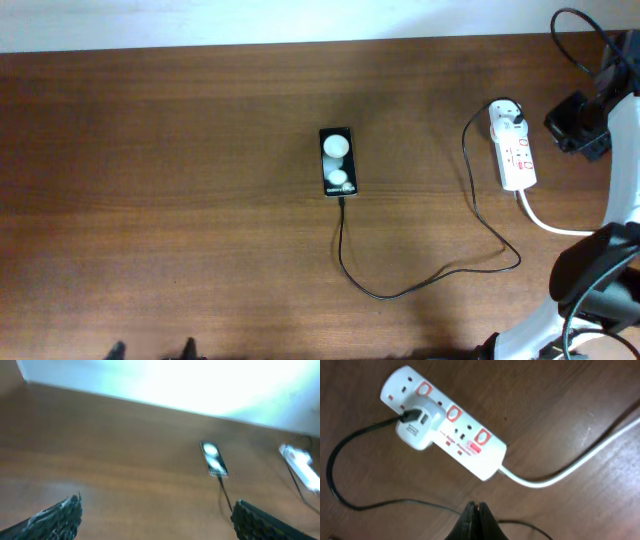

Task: Plug charger to phone and switch on socket

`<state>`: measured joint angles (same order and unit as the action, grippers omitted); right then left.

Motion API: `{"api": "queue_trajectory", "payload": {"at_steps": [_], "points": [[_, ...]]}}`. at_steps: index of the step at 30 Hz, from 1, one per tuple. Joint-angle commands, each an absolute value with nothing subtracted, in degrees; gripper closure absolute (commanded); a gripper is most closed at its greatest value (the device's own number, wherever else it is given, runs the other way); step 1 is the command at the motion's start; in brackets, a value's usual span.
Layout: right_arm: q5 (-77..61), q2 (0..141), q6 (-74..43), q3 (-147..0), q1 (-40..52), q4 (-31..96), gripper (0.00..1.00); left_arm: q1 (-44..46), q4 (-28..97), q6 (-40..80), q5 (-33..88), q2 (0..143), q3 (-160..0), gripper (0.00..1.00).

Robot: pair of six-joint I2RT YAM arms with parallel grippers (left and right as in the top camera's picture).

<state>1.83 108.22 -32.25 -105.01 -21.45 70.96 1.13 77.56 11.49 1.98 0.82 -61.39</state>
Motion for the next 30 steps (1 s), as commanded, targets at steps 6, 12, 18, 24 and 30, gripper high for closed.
{"api": "queue_trajectory", "payload": {"at_steps": [6, 12, 18, 24, 30], "points": [[-3.53, 116.55, -31.73, -106.17, -21.78, 64.97, 0.96, 1.39, 76.51, 10.59, -18.31, 0.38, -61.76, 0.01], [-4.95, 119.57, -32.69, -106.17, -21.78, 58.63, 0.96, 1.39, 76.51, 10.59, -18.31, 0.38, -61.76, 0.01], [-4.99, 125.8, -35.42, -106.17, -21.89, 56.18, 0.96, 1.39, 76.51, 10.59, -18.28, 0.38, -61.76, 0.01], [-5.39, 127.55, -35.66, -106.17, -21.89, 51.75, 0.96, 1.39, 76.51, 10.59, -18.28, 0.38, -61.76, 0.01], [-5.87, 131.28, -36.51, -106.17, -21.71, 51.57, 0.96, 1.39, 76.51, 10.59, -18.31, 0.38, -61.76, 0.01]]}}
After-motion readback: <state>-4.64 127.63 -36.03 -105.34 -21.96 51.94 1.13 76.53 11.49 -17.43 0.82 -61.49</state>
